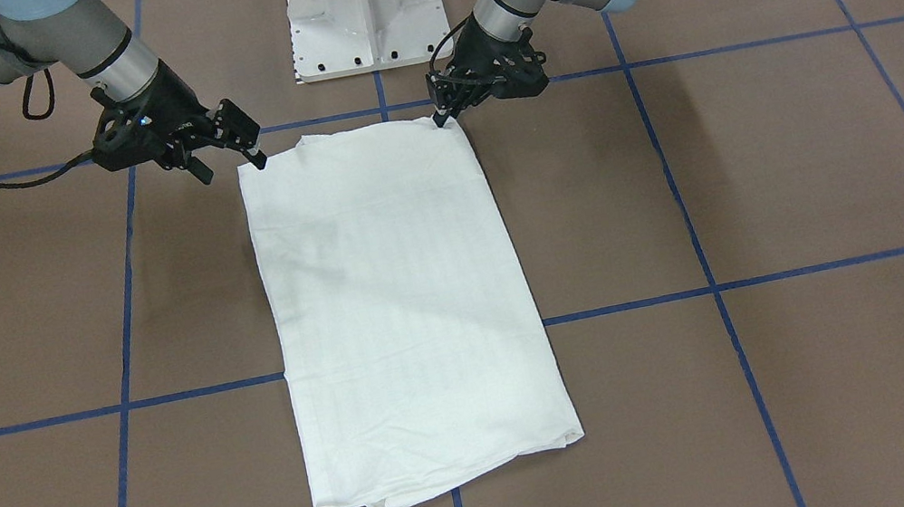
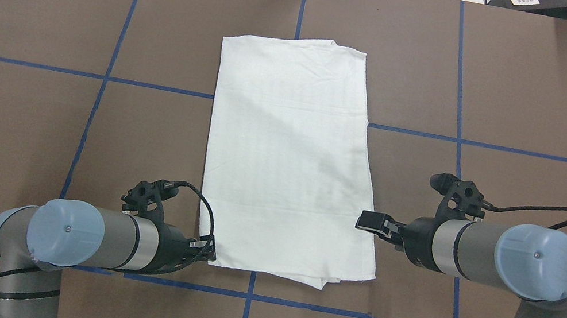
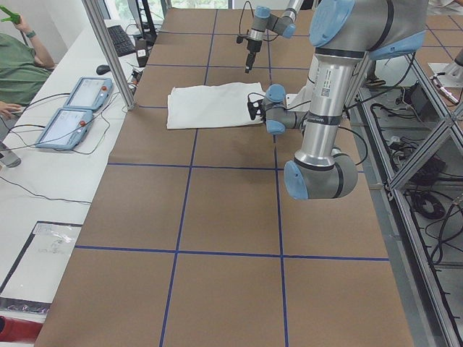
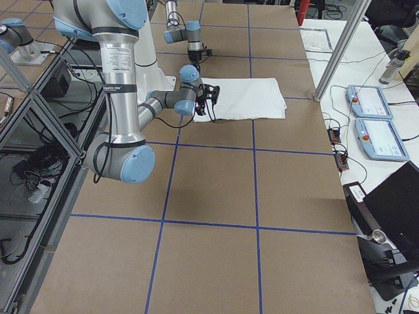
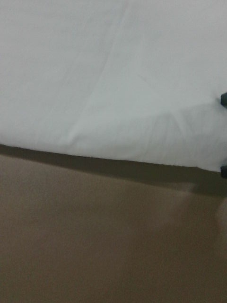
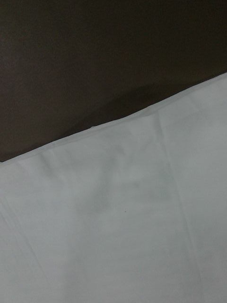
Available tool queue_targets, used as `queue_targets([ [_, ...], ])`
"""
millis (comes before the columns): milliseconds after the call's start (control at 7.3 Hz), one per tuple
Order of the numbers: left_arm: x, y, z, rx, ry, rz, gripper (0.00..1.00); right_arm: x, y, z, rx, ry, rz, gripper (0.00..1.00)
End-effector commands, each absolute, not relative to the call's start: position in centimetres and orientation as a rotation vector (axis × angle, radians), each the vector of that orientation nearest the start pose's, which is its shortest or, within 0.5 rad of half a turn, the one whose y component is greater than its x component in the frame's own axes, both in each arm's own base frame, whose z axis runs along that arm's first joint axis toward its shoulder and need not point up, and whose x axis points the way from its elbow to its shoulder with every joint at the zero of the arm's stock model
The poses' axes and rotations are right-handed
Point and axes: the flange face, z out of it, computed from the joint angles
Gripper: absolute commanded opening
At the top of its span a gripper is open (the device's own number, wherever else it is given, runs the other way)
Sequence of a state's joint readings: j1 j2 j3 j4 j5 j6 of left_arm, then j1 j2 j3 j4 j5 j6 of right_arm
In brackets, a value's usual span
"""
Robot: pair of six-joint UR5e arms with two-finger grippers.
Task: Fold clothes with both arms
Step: 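Position the left and right grippers at the near shirt corners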
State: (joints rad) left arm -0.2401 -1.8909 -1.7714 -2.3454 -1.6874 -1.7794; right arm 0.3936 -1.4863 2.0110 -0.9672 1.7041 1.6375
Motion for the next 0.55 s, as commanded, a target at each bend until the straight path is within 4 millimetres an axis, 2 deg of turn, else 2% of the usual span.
queue_targets([
  [0, 54.96, -26.03, 29.81, -0.079, 1.308, -0.308, 0.0, -44.44, -27.9, 34.61, -0.01, -1.125, 0.505, 1.0],
  [411, 54.49, -25.99, 28.92, -0.077, 1.328, -0.304, 0.0, -45.1, -27.3, 34.97, -0.035, -1.086, 0.606, 1.0],
])
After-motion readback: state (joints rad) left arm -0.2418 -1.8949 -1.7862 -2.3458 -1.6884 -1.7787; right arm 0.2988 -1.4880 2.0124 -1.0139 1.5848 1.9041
